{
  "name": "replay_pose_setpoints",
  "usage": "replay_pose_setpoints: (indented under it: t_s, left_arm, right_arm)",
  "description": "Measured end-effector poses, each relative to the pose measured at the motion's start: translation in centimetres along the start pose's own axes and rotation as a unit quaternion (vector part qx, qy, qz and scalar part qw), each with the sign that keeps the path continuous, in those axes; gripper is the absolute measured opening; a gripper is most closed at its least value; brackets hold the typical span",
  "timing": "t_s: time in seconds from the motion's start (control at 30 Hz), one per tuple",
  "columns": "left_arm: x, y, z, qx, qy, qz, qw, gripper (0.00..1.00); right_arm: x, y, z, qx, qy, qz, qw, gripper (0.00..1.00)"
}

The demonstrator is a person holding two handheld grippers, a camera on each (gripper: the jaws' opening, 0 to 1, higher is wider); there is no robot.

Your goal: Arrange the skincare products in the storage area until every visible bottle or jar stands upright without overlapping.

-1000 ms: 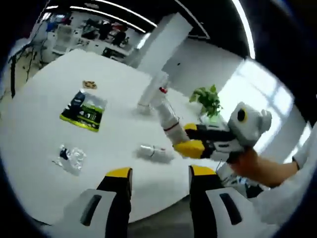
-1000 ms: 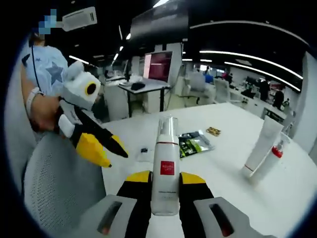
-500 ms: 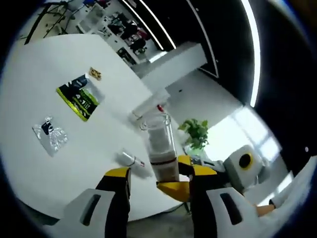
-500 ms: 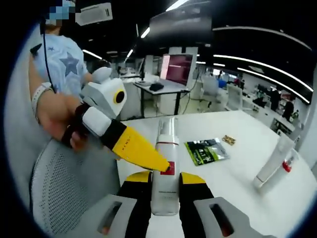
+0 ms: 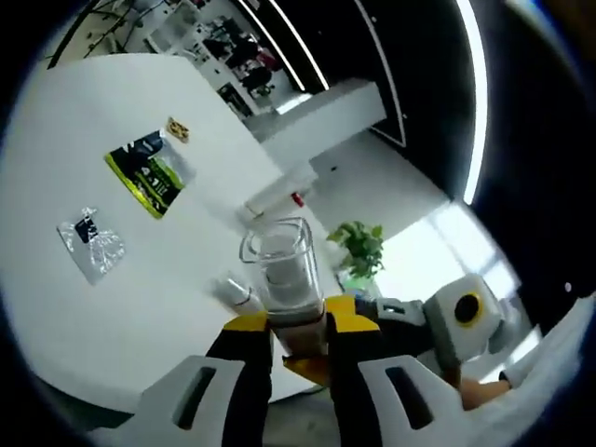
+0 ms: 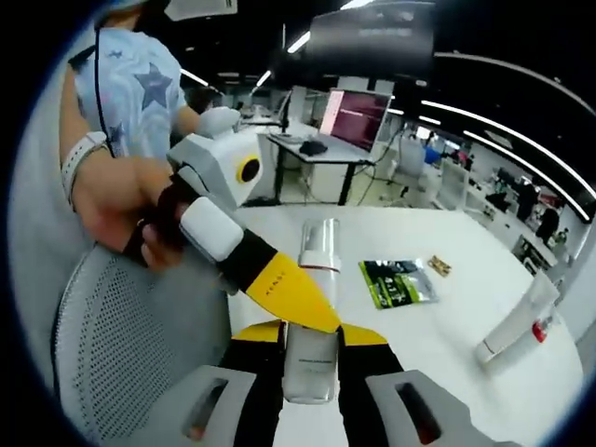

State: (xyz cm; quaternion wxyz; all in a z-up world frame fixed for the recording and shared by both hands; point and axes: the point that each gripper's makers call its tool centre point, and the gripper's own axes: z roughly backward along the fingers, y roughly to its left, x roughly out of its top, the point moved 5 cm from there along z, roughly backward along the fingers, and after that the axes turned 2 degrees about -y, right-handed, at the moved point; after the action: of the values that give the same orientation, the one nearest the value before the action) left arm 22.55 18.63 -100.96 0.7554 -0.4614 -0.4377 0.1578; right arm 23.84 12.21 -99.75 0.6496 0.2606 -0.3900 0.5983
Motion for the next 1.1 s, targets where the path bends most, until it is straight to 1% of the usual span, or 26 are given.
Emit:
replay_pose_setpoints:
  t_s: [0.07, 0.17, 0.27, 0.33, 0.43, 0.47, 0.5, 0.53, 0.57, 0.6, 0.63, 0.7, 0.73, 0.8, 0.83, 0.87, 0.9, 0.93, 1.03, 1.07, 1.1]
  left_arm:
    - [-0.1, 0.0, -0.1, 0.003, 0.004, -0.011, 0.9999, 0.16]
    - [-0.1, 0.3, 0.0, 0.010, 0.006, -0.018, 0.9998, 0.15]
    - [0.0, 0.7, 0.0, 0.013, 0.004, -0.019, 0.9997, 0.15]
    - [0.1, 0.9, 0.0, 0.016, 0.004, -0.023, 0.9996, 0.15]
    - [-0.1, 0.8, -0.1, 0.017, 0.011, -0.033, 0.9992, 0.15]
    - [-0.2, 0.7, -0.2, 0.018, 0.016, -0.041, 0.9989, 0.15]
    - [-0.3, 0.7, -0.3, 0.017, 0.020, -0.046, 0.9986, 0.15]
    - [-0.5, 0.7, -0.4, 0.019, 0.028, -0.056, 0.9978, 0.15]
    - [-0.6, 0.7, -0.5, 0.020, 0.032, -0.060, 0.9975, 0.15]
    - [-1.0, 0.7, -0.6, 0.019, 0.050, -0.077, 0.9956, 0.15]
    - [-1.2, 0.6, -0.7, 0.021, 0.058, -0.086, 0.9944, 0.15]
    - [-1.9, 0.4, -1.1, 0.019, 0.081, -0.109, 0.9906, 0.15]
    - [-2.3, 0.3, -1.2, 0.020, 0.095, -0.129, 0.9869, 0.15]
    - [-3.0, 0.0, -1.4, 0.018, 0.118, -0.153, 0.9810, 0.15]
    - [-3.2, -0.2, -1.5, 0.017, 0.124, -0.161, 0.9790, 0.15]
    - [-3.4, -0.4, -1.6, 0.013, 0.131, -0.175, 0.9757, 0.15]
    - [-3.6, -0.2, -1.5, 0.018, 0.143, -0.189, 0.9713, 0.15]
    - [-3.8, -0.3, -1.5, 0.019, 0.149, -0.194, 0.9695, 0.15]
    - [-4.1, -0.5, -1.7, 0.017, 0.159, -0.209, 0.9647, 0.15]
    - [-4.2, -0.3, -1.6, 0.027, 0.165, -0.221, 0.9609, 0.15]
    - [-4.3, -0.3, -1.7, 0.029, 0.171, -0.229, 0.9579, 0.15]
  right_arm:
    - [-0.1, 0.0, 0.1, 0.000, -0.001, -0.002, 1.0000, 0.14]
    - [-0.2, 0.1, 0.5, 0.011, -0.003, -0.012, 0.9999, 0.16]
    - [-0.5, 0.3, 1.0, 0.025, -0.005, -0.024, 0.9994, 0.20]
    - [-0.6, 0.4, 1.6, 0.038, -0.015, -0.035, 0.9986, 0.22]
    - [-0.5, 0.3, 2.7, 0.047, -0.039, -0.074, 0.9954, 0.22]
    - [-0.5, -0.1, 3.2, 0.040, -0.050, -0.096, 0.9933, 0.22]
    - [-0.4, -0.3, 3.5, 0.038, -0.058, -0.106, 0.9920, 0.23]
    - [-0.1, -0.6, 3.9, 0.035, -0.073, -0.123, 0.9891, 0.23]
    - [0.0, -0.8, 3.9, 0.033, -0.075, -0.127, 0.9886, 0.22]
    - [0.2, -1.2, 4.1, 0.026, -0.083, -0.137, 0.9867, 0.22]
    - [0.3, -1.3, 4.0, 0.025, -0.086, -0.144, 0.9855, 0.22]
    - [0.5, -1.4, 3.8, 0.029, -0.085, -0.150, 0.9846, 0.22]
    - [0.6, -1.5, 3.5, 0.027, -0.081, -0.149, 0.9850, 0.22]
    - [0.4, -1.5, 2.9, 0.021, -0.067, -0.151, 0.9860, 0.20]
    - [0.1, -1.2, 2.5, 0.027, -0.053, -0.162, 0.9850, 0.19]
    - [-0.3, -0.8, 2.3, 0.037, -0.037, -0.168, 0.9844, 0.19]
    - [-0.4, -0.8, 1.9, 0.036, -0.037, -0.168, 0.9844, 0.18]
    - [-0.6, -0.8, 1.8, 0.035, -0.032, -0.171, 0.9842, 0.17]
    - [-1.0, -0.5, 1.6, 0.038, -0.018, -0.207, 0.9774, 0.18]
    - [-1.2, -0.4, 1.4, 0.040, -0.012, -0.214, 0.9761, 0.18]
    - [-1.4, -0.3, 1.4, 0.040, -0.006, -0.220, 0.9746, 0.17]
